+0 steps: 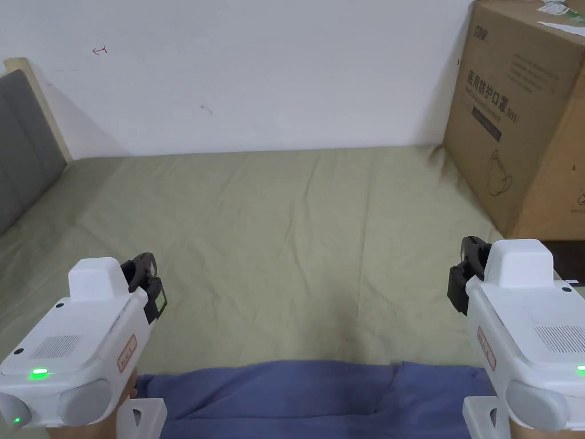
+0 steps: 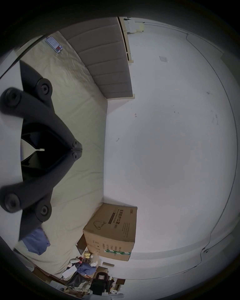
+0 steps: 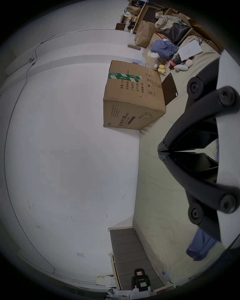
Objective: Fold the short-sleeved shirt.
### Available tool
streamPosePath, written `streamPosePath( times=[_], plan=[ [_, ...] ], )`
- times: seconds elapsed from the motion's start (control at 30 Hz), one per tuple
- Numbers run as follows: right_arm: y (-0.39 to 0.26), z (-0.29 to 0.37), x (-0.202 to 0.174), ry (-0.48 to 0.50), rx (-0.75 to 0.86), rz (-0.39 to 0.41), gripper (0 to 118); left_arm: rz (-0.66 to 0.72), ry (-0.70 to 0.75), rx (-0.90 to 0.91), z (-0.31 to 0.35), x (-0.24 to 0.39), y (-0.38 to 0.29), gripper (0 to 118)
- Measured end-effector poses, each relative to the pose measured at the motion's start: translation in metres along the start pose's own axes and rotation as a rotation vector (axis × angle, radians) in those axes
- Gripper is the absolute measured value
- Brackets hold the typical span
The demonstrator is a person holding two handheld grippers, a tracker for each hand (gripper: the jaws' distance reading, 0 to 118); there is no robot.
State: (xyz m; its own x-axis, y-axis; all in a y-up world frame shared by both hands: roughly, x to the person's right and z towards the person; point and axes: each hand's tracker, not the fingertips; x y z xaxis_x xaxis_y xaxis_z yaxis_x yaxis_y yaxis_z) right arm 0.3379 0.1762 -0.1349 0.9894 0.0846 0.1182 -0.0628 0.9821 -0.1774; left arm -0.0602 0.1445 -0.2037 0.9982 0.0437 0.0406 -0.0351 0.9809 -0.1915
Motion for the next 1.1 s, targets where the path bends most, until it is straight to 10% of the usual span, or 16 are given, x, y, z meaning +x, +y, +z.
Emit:
streamPosePath(
  times=[0.73,0.8,0.9,1.1],
  plan=[
    [-0.012,-0.036,-0.019,0.044,-0.088,0.039,0,0.471,-0.214,-0.758,-0.074,-0.165,-0.109,6],
    [-0.016,-0.039,-0.021,0.044,-0.1,0.042,0,0.484,-0.179,-0.791,-0.08,-0.174,-0.124,28],
    [-0.022,-0.045,-0.022,0.044,-0.125,0.047,0,0.501,-0.162,-0.848,-0.097,-0.189,-0.147,96],
    [-0.034,-0.053,-0.02,0.032,-0.173,0.063,0,0.552,-0.203,-0.903,-0.108,-0.182,-0.177,98]
  ],
)
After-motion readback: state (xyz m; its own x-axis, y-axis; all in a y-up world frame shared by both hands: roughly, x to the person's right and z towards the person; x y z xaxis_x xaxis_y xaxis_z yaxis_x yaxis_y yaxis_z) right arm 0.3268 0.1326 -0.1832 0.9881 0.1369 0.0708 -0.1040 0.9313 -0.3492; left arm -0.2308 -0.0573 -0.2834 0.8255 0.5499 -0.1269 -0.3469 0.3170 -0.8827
